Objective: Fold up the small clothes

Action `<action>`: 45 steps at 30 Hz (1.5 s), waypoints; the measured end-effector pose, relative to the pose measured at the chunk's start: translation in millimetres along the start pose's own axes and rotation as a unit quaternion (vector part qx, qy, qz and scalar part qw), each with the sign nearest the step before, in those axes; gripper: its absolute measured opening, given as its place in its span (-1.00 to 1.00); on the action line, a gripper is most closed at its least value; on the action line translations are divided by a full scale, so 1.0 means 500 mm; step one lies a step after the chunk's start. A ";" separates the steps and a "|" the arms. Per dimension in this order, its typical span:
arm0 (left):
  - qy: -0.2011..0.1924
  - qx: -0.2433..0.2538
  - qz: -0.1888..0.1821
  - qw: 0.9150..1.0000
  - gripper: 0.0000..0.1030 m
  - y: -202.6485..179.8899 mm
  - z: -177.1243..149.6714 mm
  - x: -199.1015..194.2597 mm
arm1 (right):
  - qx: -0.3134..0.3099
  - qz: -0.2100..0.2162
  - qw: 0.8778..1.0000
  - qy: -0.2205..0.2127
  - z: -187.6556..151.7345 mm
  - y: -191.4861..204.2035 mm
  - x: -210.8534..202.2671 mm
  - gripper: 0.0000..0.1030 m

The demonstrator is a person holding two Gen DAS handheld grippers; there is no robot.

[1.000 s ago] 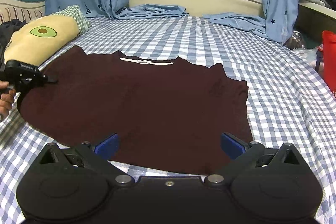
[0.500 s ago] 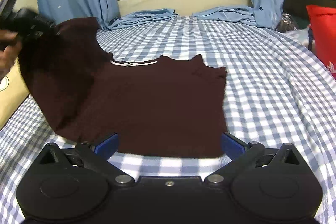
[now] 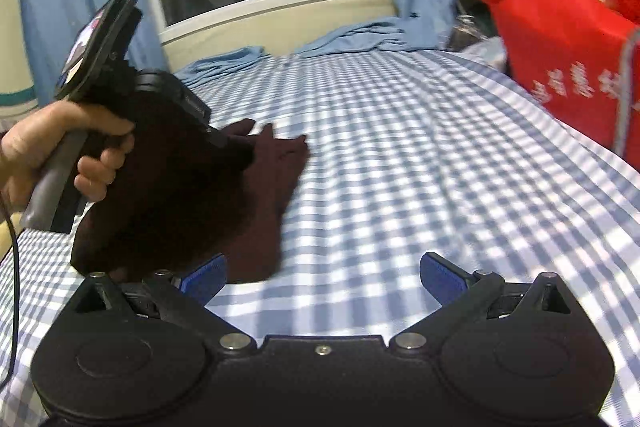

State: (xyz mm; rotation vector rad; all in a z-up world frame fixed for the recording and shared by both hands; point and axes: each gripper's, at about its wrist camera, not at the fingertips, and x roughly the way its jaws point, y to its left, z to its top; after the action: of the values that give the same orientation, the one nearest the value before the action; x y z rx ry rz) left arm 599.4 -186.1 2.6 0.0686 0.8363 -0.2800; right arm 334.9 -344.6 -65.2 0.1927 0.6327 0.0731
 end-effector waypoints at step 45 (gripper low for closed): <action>-0.073 0.006 0.026 0.997 0.68 0.270 -0.339 -0.238 | -0.191 0.193 0.959 0.085 0.170 0.233 0.187 0.48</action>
State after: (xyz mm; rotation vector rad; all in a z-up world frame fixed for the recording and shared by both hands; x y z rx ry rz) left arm 438.1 -1.6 -29.5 0.0797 0.6871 -0.2388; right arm 459.6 -232.1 -28.9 -0.0688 0.7319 0.5890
